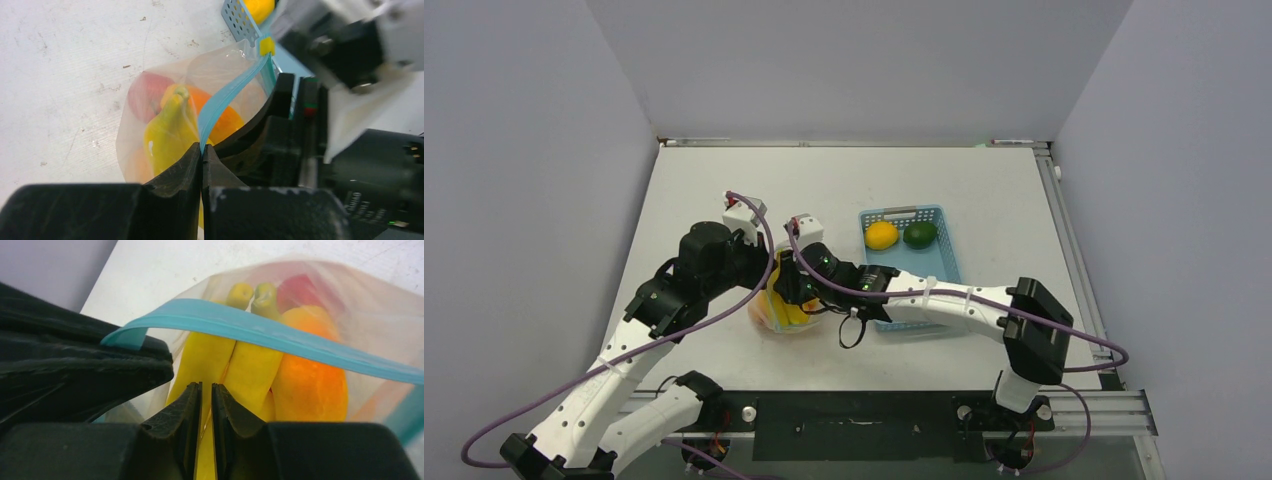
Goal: Place the food in the zip-top bag and seal the zipper
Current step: Place the fake fruit in the zipper food storage bag.
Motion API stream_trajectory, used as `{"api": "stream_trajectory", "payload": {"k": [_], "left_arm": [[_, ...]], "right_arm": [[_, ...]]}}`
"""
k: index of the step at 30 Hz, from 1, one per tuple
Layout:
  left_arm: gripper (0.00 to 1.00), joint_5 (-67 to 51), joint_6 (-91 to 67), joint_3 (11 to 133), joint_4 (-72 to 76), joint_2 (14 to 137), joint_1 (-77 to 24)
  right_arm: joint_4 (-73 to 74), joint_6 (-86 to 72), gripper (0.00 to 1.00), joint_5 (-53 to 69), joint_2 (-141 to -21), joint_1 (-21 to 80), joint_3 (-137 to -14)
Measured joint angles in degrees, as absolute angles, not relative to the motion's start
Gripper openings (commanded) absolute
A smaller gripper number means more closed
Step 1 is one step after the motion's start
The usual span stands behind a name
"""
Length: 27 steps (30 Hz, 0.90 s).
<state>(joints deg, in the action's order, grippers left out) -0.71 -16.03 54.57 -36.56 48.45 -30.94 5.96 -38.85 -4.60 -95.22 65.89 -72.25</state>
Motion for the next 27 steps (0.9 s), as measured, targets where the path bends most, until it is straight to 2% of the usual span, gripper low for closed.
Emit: {"api": "stream_trajectory", "payload": {"k": [10, 17, 22, 27], "left_arm": [[0.00, -0.1, -15.8, 54.5, -36.7, 48.5, -30.4], [0.00, 2.5, -15.3, 54.1, -37.1, 48.6, -29.6], [0.00, 2.3, -15.4, 54.0, -36.9, 48.6, -29.6], [0.00, 1.5, -15.4, 54.0, -36.8, 48.5, -29.7]], "right_arm": [[5.4, -40.0, 0.06, -4.9, -103.5, 66.8, -74.9], [5.7, -41.1, 0.05, -10.1, -109.0, 66.7, -79.7], [5.7, -41.2, 0.10, -11.5, -109.0, 66.8, -79.7], [6.5, -41.0, 0.21, -12.7, -107.5, 66.8, -79.4]]}}
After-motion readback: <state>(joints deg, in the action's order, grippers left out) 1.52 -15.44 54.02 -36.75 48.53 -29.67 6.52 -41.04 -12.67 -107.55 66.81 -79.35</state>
